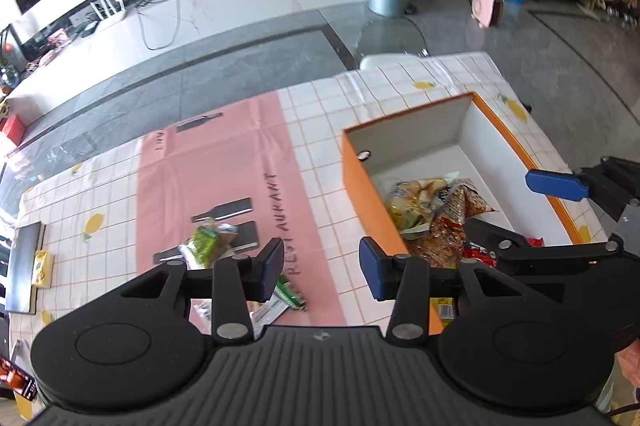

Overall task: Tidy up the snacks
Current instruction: 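Move both tools back over the remaining snacks on the runner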

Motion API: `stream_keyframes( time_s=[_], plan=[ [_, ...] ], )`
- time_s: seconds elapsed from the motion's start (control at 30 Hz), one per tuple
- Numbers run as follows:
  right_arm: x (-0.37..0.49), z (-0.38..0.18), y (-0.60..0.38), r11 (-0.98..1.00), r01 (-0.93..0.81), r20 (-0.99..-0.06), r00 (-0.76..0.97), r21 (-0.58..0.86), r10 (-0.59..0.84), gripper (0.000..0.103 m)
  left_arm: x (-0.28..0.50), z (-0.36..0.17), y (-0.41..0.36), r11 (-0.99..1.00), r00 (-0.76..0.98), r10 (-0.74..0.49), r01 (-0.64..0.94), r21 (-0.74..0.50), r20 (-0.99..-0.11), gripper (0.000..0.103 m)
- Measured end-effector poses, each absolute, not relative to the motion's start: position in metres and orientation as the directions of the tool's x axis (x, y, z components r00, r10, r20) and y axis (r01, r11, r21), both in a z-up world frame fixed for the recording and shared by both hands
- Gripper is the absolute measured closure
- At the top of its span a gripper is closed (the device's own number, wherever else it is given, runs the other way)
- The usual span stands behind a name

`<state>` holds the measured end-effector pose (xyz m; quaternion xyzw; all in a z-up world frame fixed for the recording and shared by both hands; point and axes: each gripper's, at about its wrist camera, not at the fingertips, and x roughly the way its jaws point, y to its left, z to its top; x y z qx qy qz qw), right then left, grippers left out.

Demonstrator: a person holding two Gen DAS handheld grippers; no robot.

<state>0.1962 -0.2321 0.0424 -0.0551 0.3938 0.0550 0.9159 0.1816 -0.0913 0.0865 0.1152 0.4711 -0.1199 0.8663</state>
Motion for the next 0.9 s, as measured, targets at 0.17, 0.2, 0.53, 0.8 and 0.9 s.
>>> stream_keyframes(
  time_s=[0.17, 0.2, 0.53, 0.8, 0.9],
  plan=[
    [0.171, 0.054, -0.207, 0.987, -0.136, -0.665, 0.746, -0.087, 0.045, 0.039, 0.163, 0.092, -0.064, 0.954, 0.588, -0.084, 0.280, 0.105, -0.805, 0.051],
    [0.165, 0.055, -0.202, 0.986, -0.139, -0.653, 0.756, -0.090, 0.047, 0.039, 0.160, 0.092, -0.059, 0.955, 0.596, -0.081, 0.275, 0.108, -0.799, 0.051],
    [0.121, 0.044, -0.155, 0.990, -0.143, -0.599, 0.791, 0.013, 0.122, 0.039, 0.122, 0.083, -0.002, 0.970, 0.671, -0.094, 0.229, 0.085, -0.735, 0.050],
    [0.093, 0.006, -0.110, 0.990, -0.138, -0.546, 0.830, -0.002, 0.114, 0.039, 0.095, 0.050, 0.056, 0.984, 0.704, -0.156, 0.174, -0.044, -0.693, 0.048],
    [0.090, -0.014, -0.096, 0.991, -0.134, -0.562, 0.819, 0.004, 0.113, 0.039, 0.089, 0.028, 0.077, 0.983, 0.693, -0.177, 0.158, -0.094, -0.699, 0.048]
  ],
)
